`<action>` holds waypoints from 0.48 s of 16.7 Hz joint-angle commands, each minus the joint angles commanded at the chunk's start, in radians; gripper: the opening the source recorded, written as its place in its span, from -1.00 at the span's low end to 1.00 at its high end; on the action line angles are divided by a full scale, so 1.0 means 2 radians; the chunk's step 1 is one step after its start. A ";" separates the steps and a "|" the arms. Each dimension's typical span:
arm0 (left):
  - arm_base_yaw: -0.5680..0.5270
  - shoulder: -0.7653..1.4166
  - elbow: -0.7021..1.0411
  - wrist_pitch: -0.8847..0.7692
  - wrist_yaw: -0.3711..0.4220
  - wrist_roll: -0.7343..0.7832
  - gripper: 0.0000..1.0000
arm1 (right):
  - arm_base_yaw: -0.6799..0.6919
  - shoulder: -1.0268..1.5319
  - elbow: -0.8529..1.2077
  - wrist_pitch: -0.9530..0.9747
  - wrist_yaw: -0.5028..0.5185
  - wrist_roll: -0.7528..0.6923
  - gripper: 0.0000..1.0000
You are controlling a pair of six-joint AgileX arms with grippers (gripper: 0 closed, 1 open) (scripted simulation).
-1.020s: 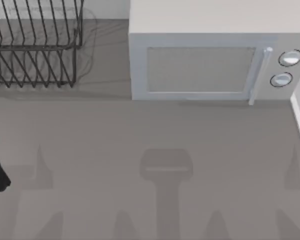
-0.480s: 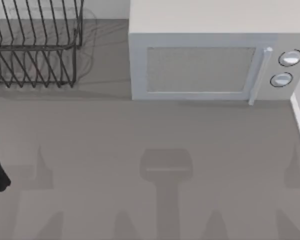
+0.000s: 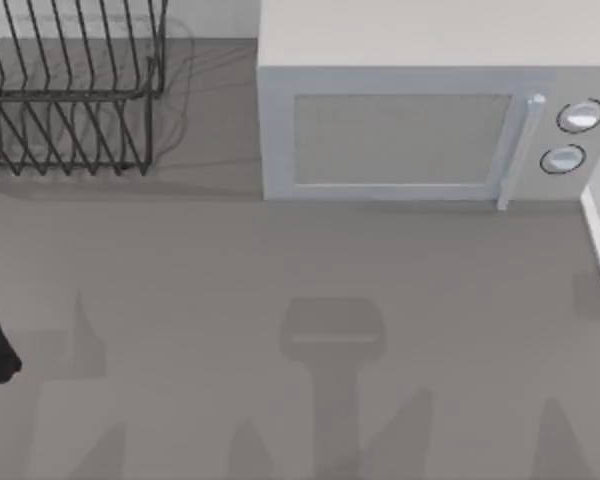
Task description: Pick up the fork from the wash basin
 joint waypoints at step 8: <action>0.000 0.000 0.000 0.000 0.000 0.000 1.00 | -0.051 0.401 0.360 -0.218 0.002 -0.035 1.00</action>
